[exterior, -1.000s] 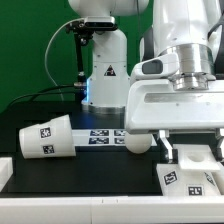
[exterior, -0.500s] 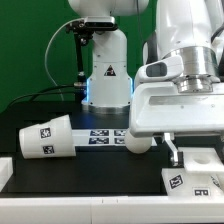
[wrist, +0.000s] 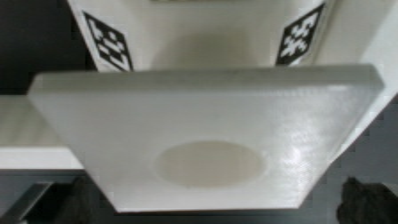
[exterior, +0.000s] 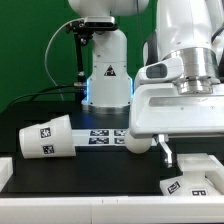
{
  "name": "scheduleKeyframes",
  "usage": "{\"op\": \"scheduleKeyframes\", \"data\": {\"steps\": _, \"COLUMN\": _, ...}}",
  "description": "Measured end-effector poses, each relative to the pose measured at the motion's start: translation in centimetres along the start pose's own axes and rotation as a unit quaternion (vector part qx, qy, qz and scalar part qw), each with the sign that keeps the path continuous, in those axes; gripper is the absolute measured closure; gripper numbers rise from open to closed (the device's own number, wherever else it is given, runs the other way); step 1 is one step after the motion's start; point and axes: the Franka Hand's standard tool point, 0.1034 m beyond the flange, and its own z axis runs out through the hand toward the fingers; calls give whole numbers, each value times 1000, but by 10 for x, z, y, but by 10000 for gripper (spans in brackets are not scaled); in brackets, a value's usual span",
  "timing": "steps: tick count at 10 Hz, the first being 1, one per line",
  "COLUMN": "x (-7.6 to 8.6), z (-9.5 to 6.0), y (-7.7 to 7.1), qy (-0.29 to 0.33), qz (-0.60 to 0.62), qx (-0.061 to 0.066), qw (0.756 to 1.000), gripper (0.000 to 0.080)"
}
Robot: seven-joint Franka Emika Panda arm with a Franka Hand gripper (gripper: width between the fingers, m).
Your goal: Assemble lamp
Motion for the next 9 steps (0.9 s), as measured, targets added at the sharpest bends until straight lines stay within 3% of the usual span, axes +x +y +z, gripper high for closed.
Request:
{"op": "scheduleKeyframes", "data": {"steps": 3, "x": 2, "z": -7, "y": 2, "qy": -27, "qz": 3, "qx": 2, "qw": 1000, "gripper": 100}}
{"op": "scheduleKeyframes", "data": {"steps": 6, "x": 15, "z": -44, "y": 0, "qy": -100, "qz": 17, "qx": 16, "qw": 995, "gripper": 100}}
{"op": "scheduleKeyframes", "data": {"steps": 8, "x": 30, "z": -47, "y": -3, "qy": -176, "qz": 21, "qx": 24, "qw": 984, "gripper": 100}}
{"op": "scheduleKeyframes", "data": {"steps": 9, "x": 25, "z": -47, "y": -4, "qy": -207, "qz": 22, "qx": 26, "qw": 978, "gripper": 100}}
